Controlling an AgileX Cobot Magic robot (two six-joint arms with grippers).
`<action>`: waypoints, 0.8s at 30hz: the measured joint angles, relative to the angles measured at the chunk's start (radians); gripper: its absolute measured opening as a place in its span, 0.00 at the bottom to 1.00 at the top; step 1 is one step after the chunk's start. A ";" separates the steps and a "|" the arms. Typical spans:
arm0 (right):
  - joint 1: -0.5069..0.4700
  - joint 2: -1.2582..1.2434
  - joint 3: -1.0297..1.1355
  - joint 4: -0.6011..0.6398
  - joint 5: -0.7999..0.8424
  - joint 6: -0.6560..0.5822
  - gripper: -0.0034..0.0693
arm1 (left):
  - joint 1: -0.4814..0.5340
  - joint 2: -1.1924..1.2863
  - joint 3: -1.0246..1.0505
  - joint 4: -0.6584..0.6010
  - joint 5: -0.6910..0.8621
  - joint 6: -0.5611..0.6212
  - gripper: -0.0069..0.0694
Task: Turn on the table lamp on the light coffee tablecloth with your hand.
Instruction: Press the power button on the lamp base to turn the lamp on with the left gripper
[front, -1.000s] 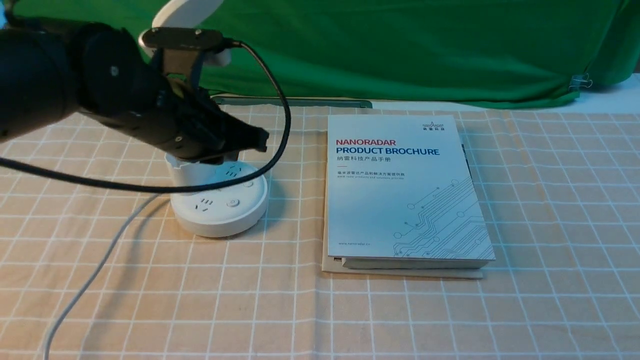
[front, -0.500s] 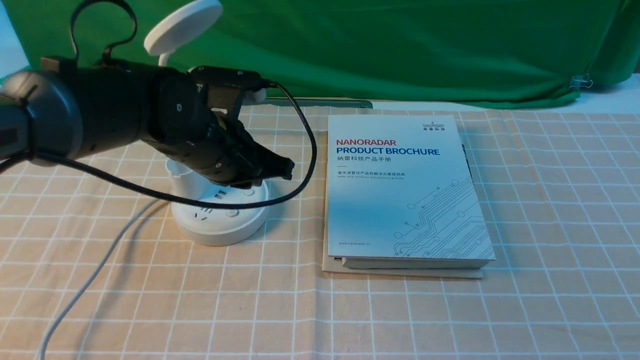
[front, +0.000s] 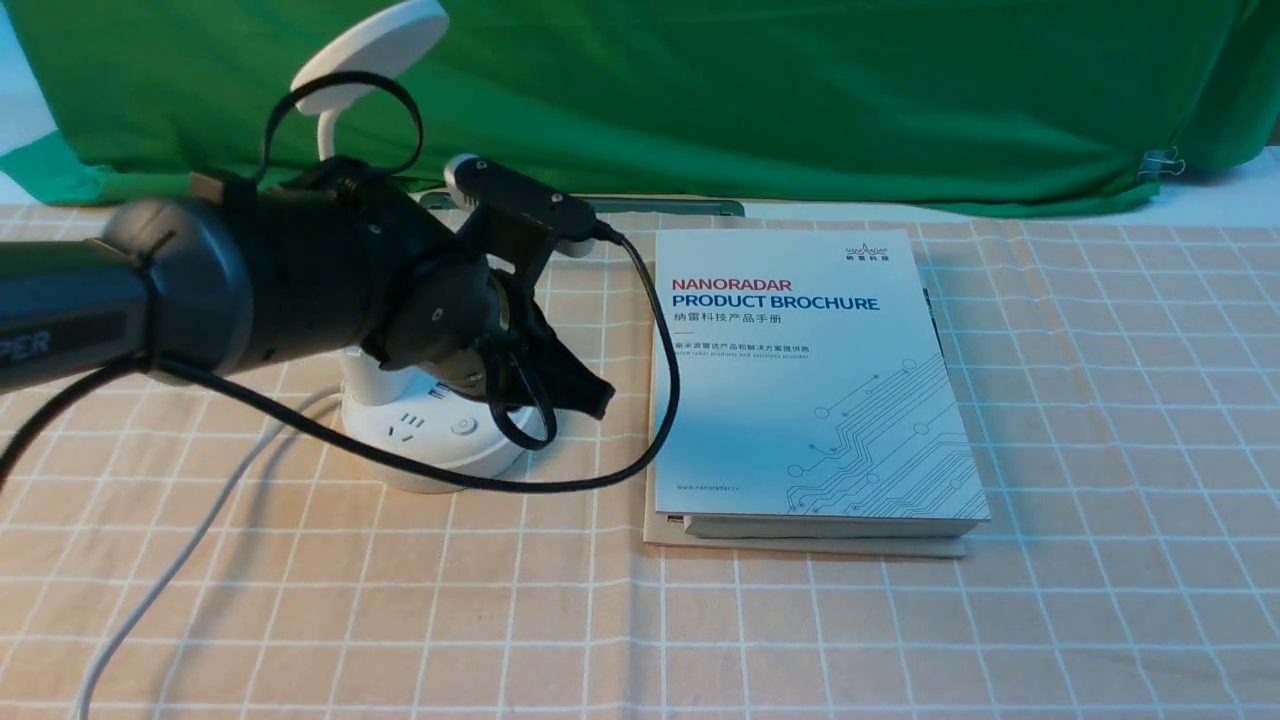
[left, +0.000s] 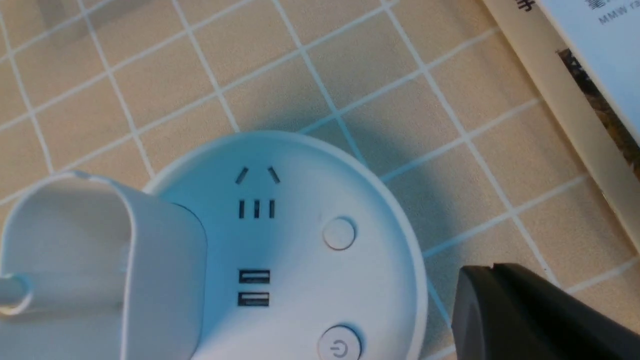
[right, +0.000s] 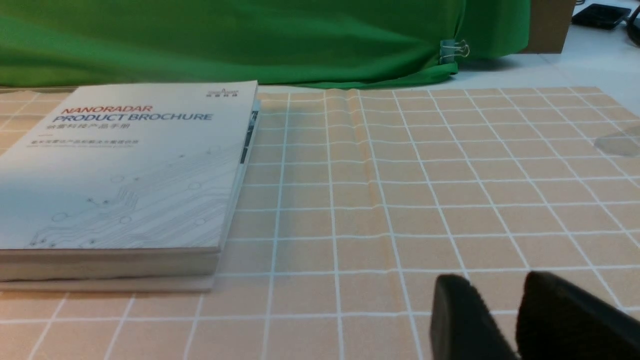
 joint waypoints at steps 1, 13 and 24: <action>0.000 0.000 0.000 0.000 0.000 0.000 0.37 | 0.004 0.004 0.000 -0.005 0.000 0.000 0.12; 0.000 0.000 0.000 0.000 0.000 0.000 0.37 | 0.043 0.062 -0.040 -0.036 -0.058 0.023 0.12; 0.000 0.000 0.000 0.000 0.000 0.000 0.37 | 0.076 0.125 -0.078 -0.034 -0.024 0.023 0.12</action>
